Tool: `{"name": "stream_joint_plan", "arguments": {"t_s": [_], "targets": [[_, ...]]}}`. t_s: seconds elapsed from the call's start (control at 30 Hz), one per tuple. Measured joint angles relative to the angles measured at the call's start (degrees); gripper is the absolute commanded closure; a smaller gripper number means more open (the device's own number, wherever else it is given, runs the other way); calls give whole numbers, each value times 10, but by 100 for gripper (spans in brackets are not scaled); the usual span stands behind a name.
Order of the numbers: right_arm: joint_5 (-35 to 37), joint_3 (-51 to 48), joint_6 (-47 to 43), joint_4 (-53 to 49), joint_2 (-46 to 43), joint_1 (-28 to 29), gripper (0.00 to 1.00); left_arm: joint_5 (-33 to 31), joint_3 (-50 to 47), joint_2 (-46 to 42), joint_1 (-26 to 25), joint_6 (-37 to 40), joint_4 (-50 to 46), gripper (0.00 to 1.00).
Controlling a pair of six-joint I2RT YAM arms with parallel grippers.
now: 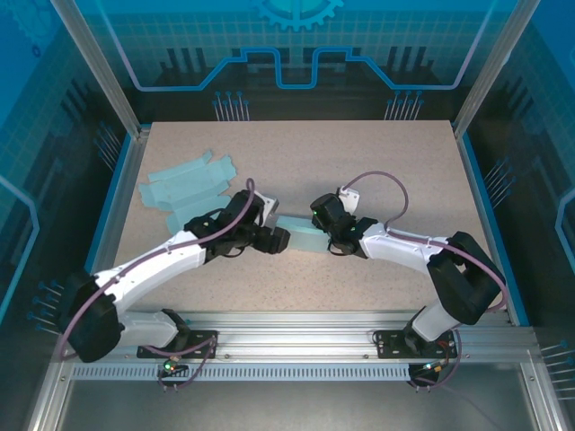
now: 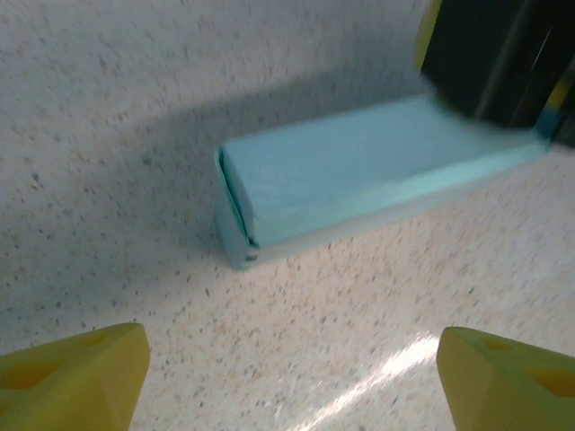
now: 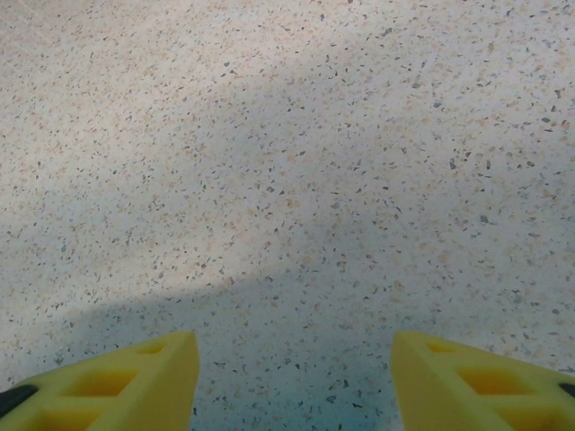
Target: Fold the paper box
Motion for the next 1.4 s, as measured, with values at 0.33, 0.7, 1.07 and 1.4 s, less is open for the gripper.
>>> {"name": "stream_joint_plan", "arguments": {"t_s": [0.33, 0.7, 1.07, 1.4], "targets": [[7, -1, 0, 2, 0, 3, 41, 7, -38, 35, 62, -97, 171, 21], [17, -7, 0, 8, -2, 9, 41, 38, -47, 128, 62, -128, 240, 54], [16, -11, 2, 16, -2, 12, 41, 53, -143, 111, 61, -168, 407, 79], [16, -11, -2, 14, -4, 12, 40, 51, -185, 112, 62, -193, 487, 78]]}}
